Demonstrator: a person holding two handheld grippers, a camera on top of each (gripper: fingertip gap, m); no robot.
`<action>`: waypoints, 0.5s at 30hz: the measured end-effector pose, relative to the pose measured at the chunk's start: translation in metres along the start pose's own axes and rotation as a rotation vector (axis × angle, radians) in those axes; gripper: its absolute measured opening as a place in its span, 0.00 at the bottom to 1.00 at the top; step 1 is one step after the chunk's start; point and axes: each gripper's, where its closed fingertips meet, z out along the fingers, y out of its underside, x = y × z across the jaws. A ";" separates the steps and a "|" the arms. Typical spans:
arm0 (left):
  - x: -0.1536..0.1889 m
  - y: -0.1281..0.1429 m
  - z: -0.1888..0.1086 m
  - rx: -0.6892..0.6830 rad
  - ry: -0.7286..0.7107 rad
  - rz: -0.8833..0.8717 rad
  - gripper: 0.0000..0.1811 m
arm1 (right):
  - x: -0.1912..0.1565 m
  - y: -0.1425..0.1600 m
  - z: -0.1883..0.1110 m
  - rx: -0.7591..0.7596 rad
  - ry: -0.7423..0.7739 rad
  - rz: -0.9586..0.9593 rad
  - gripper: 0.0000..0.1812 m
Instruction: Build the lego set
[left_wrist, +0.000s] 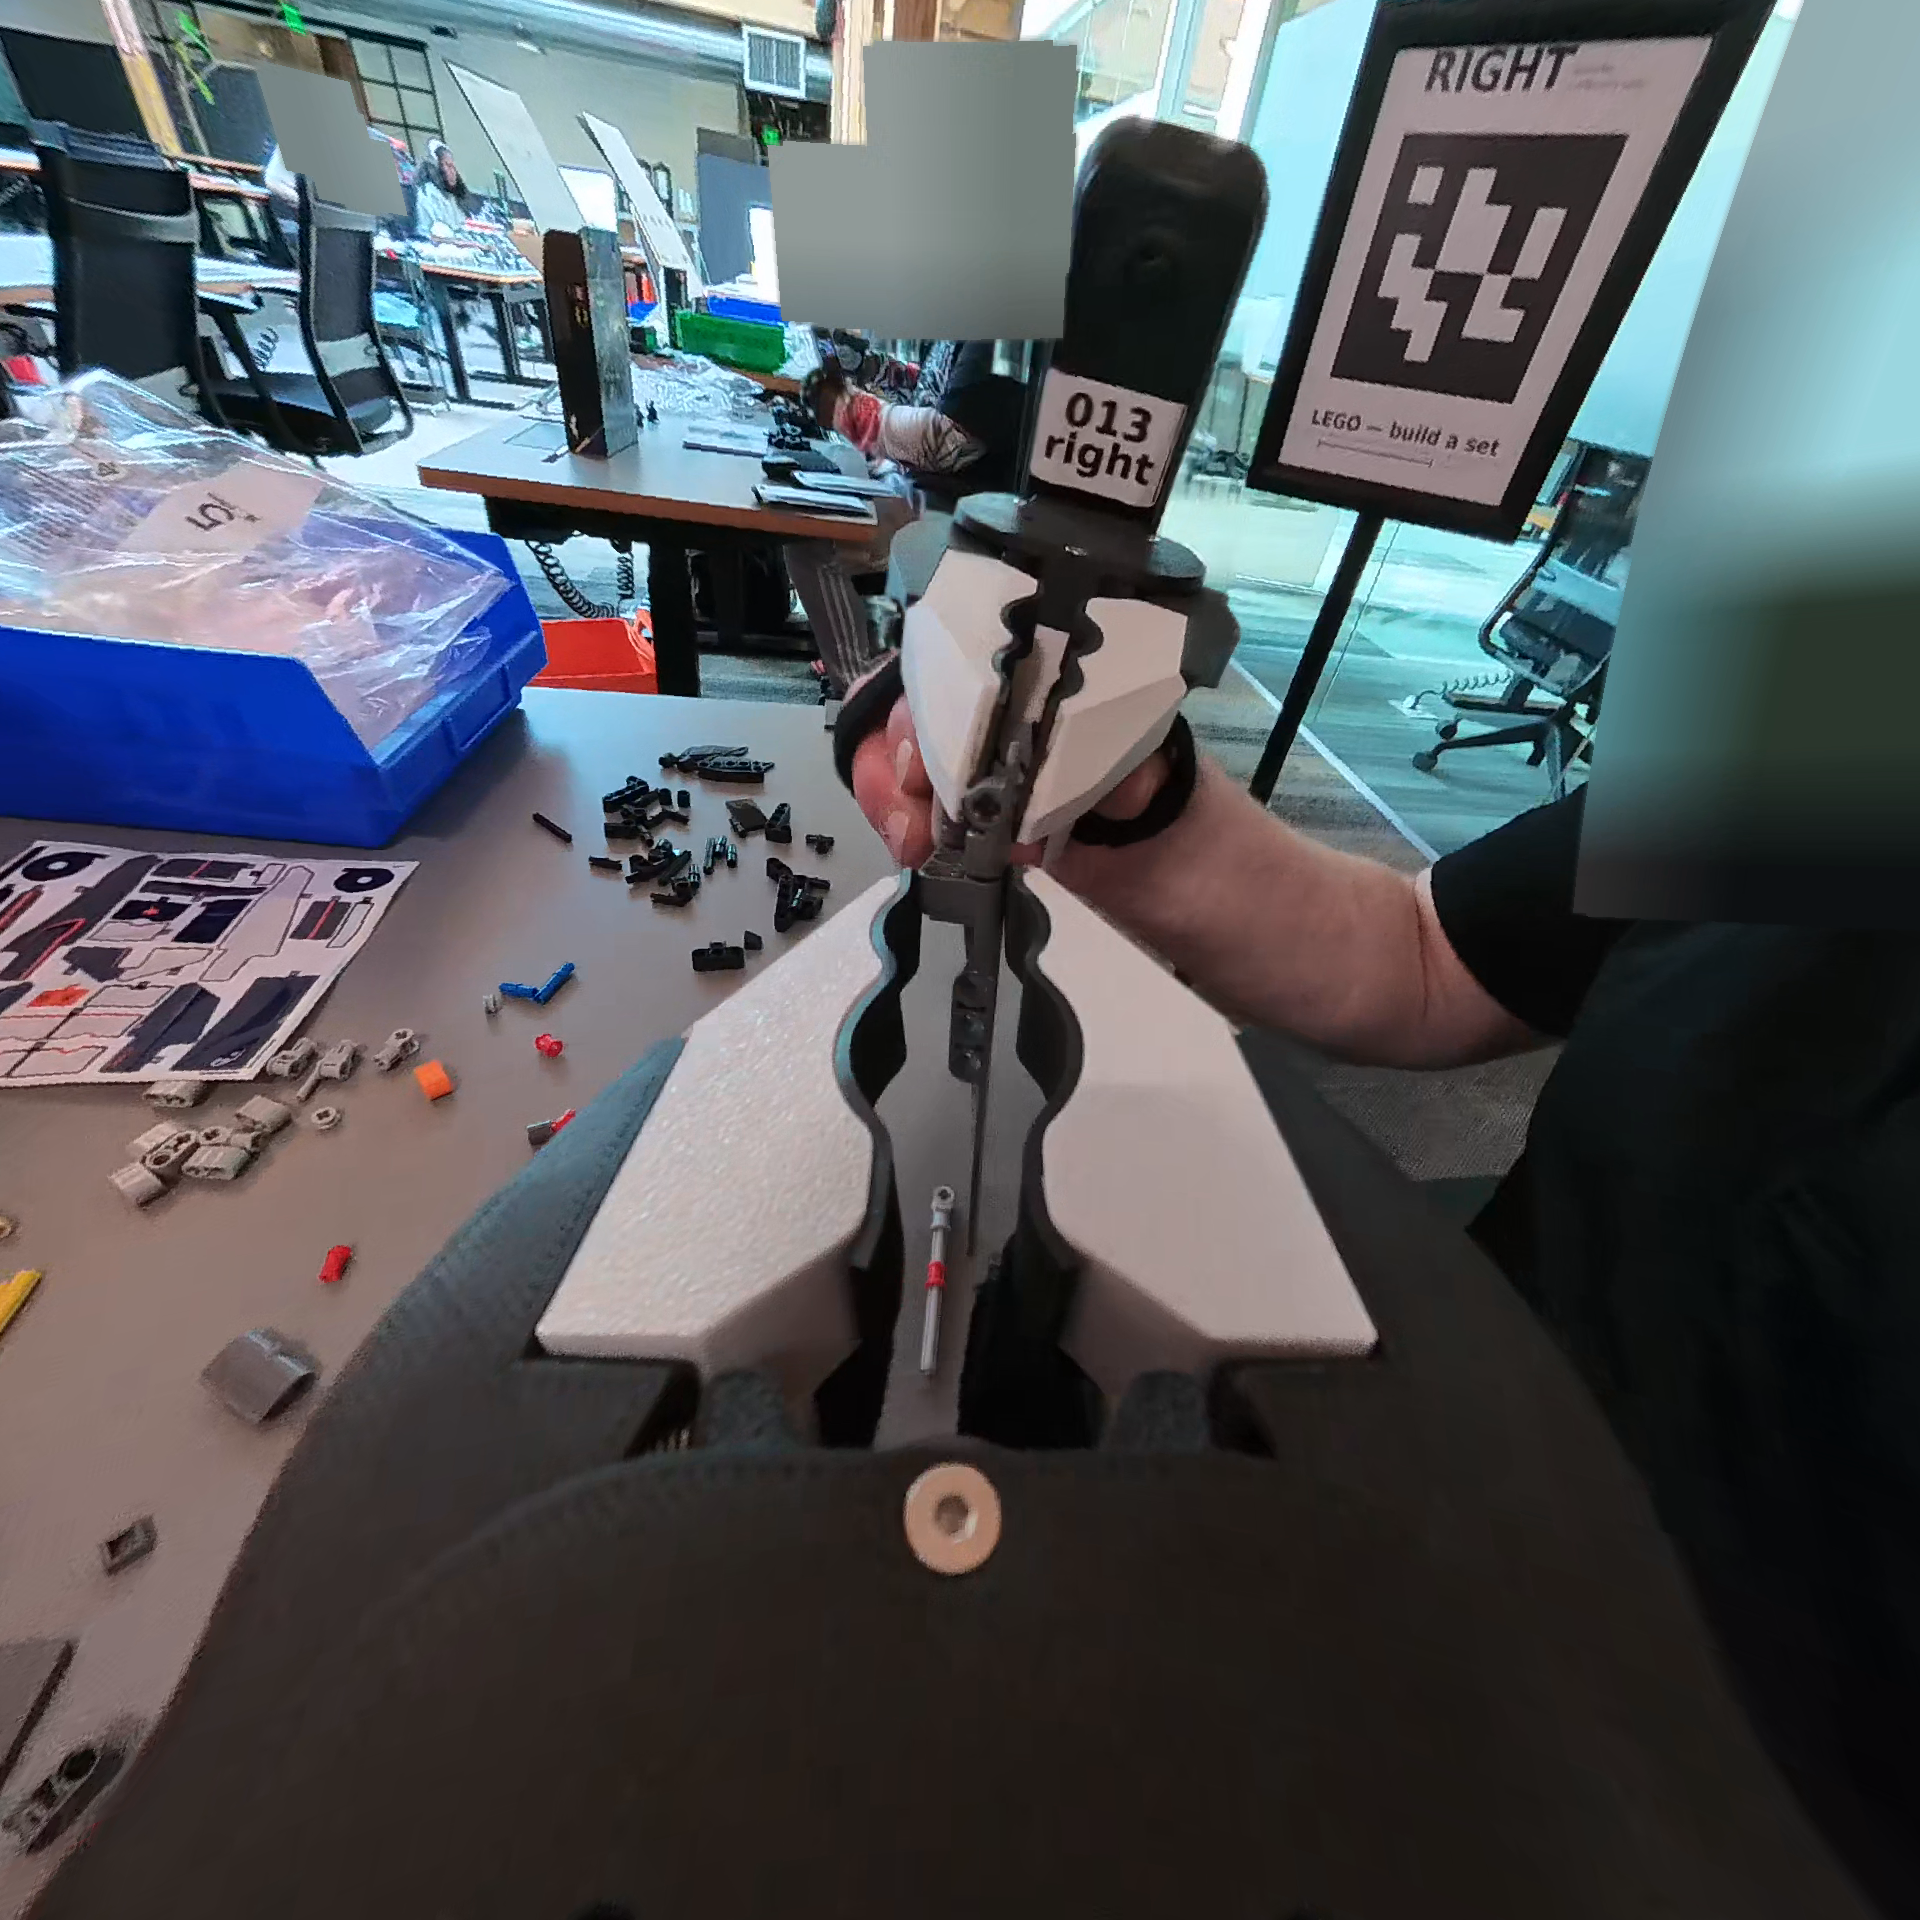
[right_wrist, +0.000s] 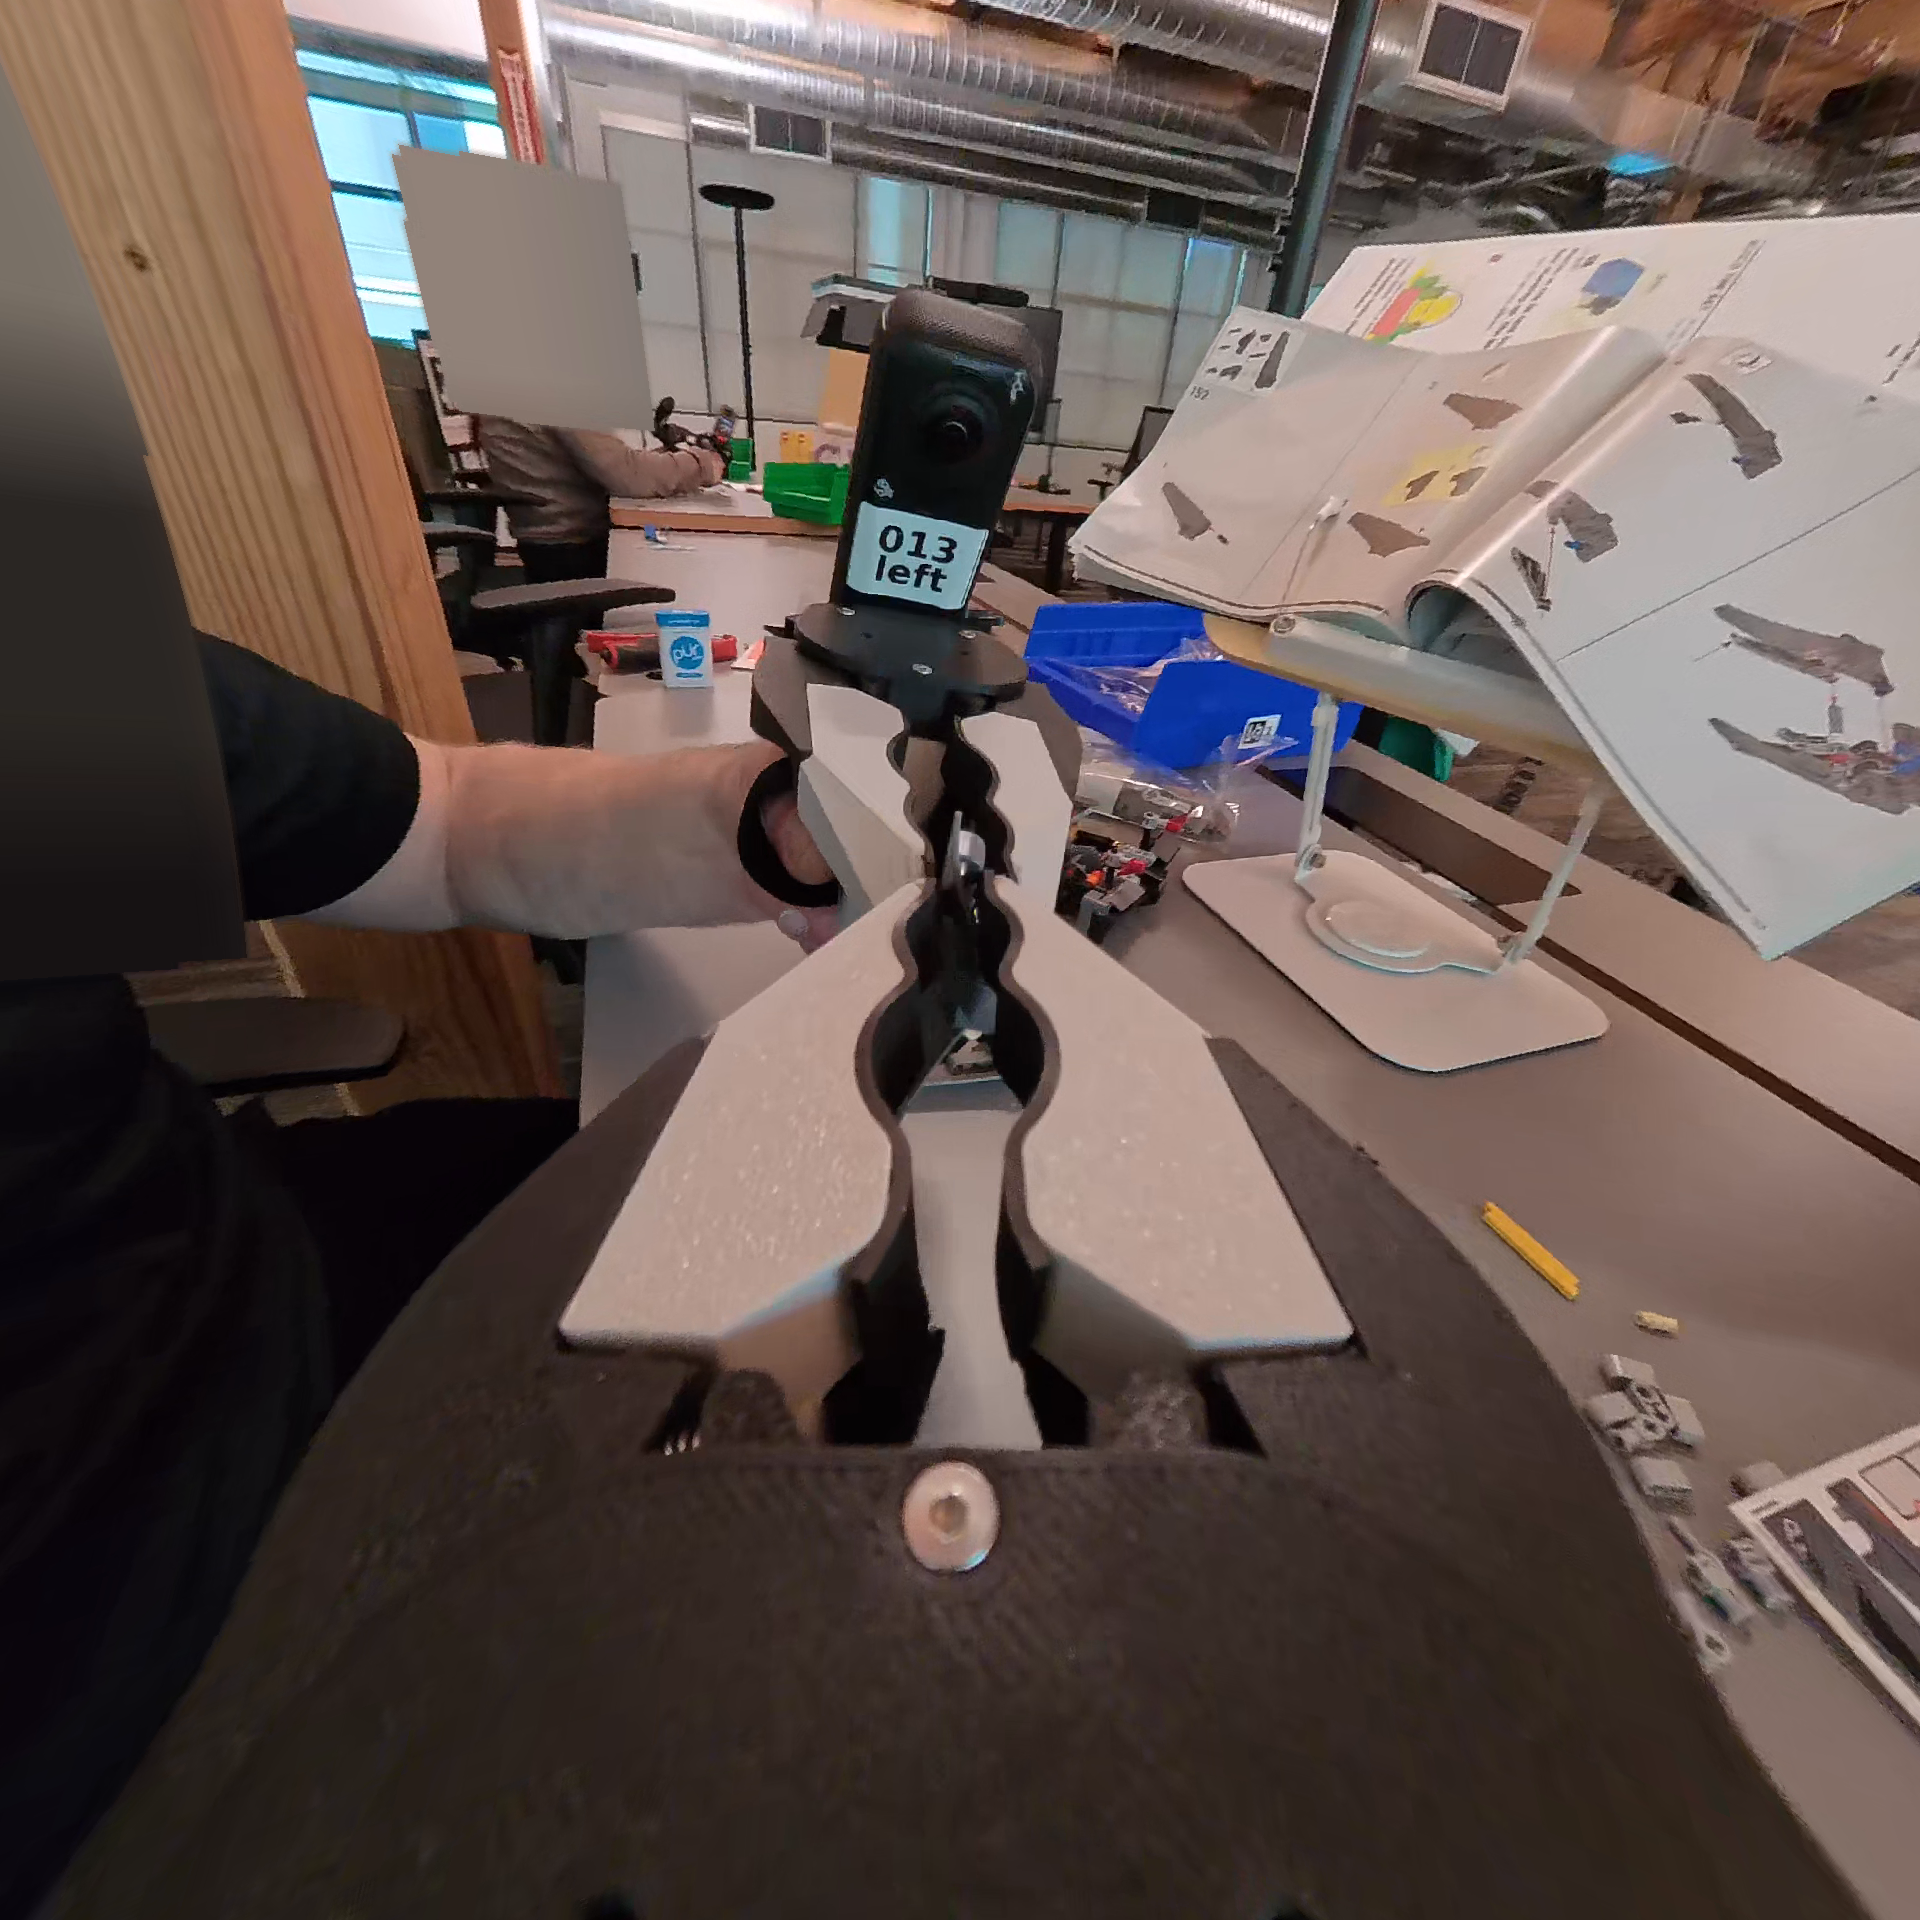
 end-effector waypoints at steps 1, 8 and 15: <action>-0.002 -0.001 0.000 0.008 -0.009 0.000 0.07 | 0.002 0.000 -0.001 0.004 -0.004 0.018 0.01; -0.014 0.001 -0.005 0.020 -0.100 0.043 0.10 | 0.015 -0.011 -0.011 0.160 -0.017 0.204 0.01; -0.009 -0.004 0.001 0.018 -0.118 0.124 0.04 | 0.014 -0.008 -0.012 0.181 -0.054 0.259 0.01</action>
